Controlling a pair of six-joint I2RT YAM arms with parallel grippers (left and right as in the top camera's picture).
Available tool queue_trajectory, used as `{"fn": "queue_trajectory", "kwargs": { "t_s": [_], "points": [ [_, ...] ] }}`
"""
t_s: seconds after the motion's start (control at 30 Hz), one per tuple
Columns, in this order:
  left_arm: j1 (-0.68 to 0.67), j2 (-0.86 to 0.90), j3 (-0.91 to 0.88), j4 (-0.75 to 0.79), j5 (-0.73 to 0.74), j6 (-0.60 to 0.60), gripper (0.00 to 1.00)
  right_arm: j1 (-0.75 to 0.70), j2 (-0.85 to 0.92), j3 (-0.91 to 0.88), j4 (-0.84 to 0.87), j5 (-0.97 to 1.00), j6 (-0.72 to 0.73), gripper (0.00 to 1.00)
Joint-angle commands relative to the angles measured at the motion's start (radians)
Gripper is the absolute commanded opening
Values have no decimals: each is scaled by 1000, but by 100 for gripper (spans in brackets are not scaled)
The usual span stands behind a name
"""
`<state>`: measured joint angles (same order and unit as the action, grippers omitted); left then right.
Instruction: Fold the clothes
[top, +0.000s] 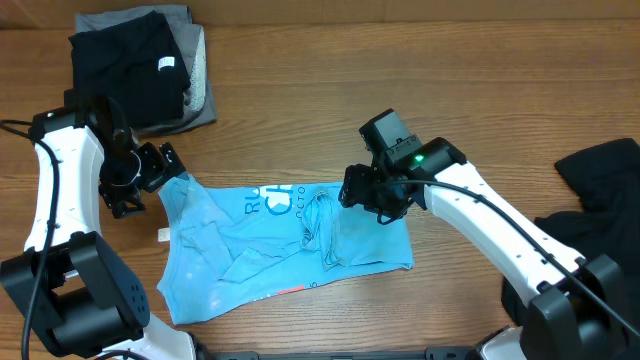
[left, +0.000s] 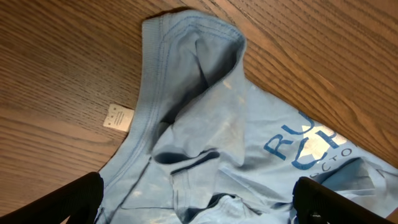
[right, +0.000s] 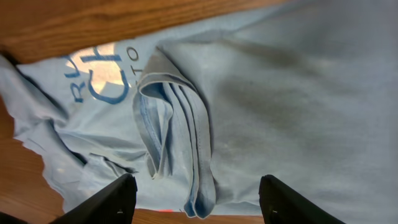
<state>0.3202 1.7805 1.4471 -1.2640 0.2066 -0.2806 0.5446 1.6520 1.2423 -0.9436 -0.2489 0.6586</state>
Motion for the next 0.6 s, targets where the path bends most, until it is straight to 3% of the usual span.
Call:
{"fn": "queue_trajectory", "kwargs": {
  "t_s": [0.0, 0.23, 0.57],
  "points": [
    [-8, -8, -5, 0, 8, 19, 100, 38, 63, 11, 2, -34, -11, 66],
    [-8, -8, -5, -5, 8, 19, 100, 96, 171, 2, 30, -105, -11, 67],
    [-8, -8, -5, -7, 7, 19, 100, 145, 192, 1, 85, -133, 4, 67]
  ]
}}
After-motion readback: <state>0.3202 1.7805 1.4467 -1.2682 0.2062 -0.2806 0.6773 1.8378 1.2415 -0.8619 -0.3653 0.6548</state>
